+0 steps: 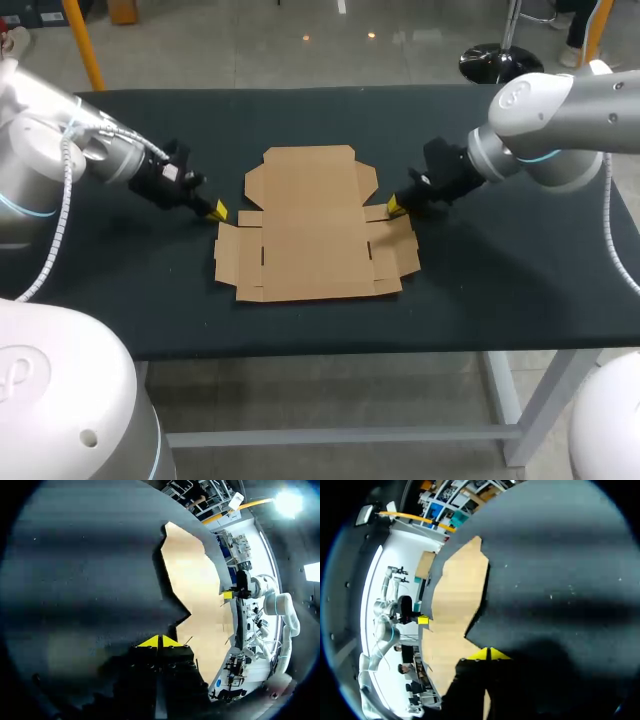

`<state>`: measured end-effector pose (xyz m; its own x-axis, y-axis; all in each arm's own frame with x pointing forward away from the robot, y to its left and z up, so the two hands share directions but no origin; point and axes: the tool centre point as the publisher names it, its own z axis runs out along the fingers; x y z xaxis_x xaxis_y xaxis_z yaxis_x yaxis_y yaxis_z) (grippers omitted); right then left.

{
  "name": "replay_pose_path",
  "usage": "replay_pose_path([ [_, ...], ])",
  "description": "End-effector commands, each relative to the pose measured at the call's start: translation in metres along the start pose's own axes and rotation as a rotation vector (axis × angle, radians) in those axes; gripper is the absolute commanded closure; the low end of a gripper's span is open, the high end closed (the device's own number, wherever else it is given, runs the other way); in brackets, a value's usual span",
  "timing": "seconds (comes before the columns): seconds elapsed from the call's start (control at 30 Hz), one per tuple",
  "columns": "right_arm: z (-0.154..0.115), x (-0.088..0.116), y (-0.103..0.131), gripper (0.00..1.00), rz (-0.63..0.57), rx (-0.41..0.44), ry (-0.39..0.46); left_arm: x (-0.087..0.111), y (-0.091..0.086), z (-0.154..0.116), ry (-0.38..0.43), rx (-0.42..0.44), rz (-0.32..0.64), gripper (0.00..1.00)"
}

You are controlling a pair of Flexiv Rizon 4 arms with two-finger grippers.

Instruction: Assemble the packaging by folding the flat box into shape, placing the metal phone stand inside, and closing the box properly

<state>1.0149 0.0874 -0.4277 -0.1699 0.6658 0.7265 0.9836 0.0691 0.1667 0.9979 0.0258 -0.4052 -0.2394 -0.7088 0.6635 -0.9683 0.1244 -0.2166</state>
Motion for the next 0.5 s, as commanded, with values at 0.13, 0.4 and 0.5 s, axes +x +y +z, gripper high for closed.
replay_pose_path([
  [0.13,0.002,-0.001,0.002,1.0,-0.003,0.005,0.011,0.002,0.001,0.005,0.01,-0.01,0.01,1.0],
  [0.4,0.004,-0.001,0.002,1.0,-0.003,0.007,0.016,0.006,0.005,0.012,0.014,-0.01,0.009,1.0],
  [0.5,0.004,-0.001,0.002,1.0,-0.004,0.007,0.018,0.008,0.007,0.015,0.009,-0.007,0.009,1.0],
])
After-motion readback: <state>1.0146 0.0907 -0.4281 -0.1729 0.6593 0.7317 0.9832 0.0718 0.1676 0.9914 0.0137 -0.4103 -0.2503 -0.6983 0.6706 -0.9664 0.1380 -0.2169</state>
